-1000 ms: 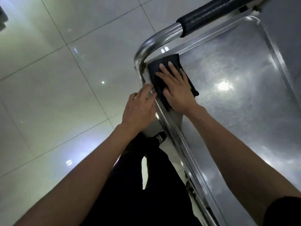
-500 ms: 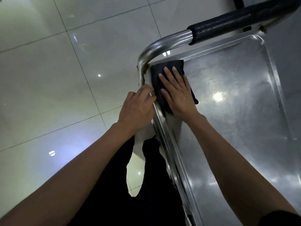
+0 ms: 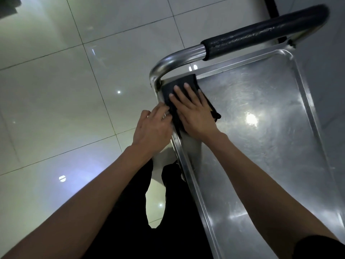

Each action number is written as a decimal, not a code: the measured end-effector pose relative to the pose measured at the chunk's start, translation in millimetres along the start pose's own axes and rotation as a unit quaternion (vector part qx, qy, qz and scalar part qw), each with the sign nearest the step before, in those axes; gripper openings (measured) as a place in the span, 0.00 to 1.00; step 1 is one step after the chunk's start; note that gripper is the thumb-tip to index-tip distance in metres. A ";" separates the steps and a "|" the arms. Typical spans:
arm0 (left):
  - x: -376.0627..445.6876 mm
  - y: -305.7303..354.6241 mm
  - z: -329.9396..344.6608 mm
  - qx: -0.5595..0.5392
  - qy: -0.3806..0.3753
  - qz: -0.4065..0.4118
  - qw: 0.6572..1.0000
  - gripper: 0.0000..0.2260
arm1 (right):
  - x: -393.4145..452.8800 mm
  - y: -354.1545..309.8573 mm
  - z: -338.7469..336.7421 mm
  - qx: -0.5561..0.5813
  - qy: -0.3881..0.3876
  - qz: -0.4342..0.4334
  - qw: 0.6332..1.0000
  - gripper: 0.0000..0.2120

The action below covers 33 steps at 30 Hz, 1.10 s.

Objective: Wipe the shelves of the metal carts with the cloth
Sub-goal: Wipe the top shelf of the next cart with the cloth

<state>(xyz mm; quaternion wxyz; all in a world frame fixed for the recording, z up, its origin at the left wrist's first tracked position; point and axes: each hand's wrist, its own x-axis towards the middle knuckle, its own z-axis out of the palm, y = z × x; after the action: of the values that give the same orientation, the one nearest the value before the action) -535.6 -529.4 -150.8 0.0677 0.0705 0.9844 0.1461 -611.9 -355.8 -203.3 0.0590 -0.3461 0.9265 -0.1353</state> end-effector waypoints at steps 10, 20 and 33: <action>14.4 4.2 1.9 0.026 0.069 0.026 0.997 0.09 | -5.6 28.2 -11.2 0.028 0.022 0.034 0.999 0.25; 92.6 85.1 23.2 0.026 -0.059 0.026 0.998 0.17 | -26.5 129.3 -43.6 0.030 0.043 0.125 0.991 0.26; 139.3 136.9 42.9 0.099 -0.132 0.016 0.986 0.23 | -49.7 289.7 -86.9 0.008 0.061 0.266 0.962 0.25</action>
<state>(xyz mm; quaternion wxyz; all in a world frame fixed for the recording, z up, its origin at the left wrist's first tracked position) -649.4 -365.7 -166.5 0.1872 0.1112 0.9752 0.0385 -773.2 -95.2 -203.9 0.0392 -0.0779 0.9859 -0.1426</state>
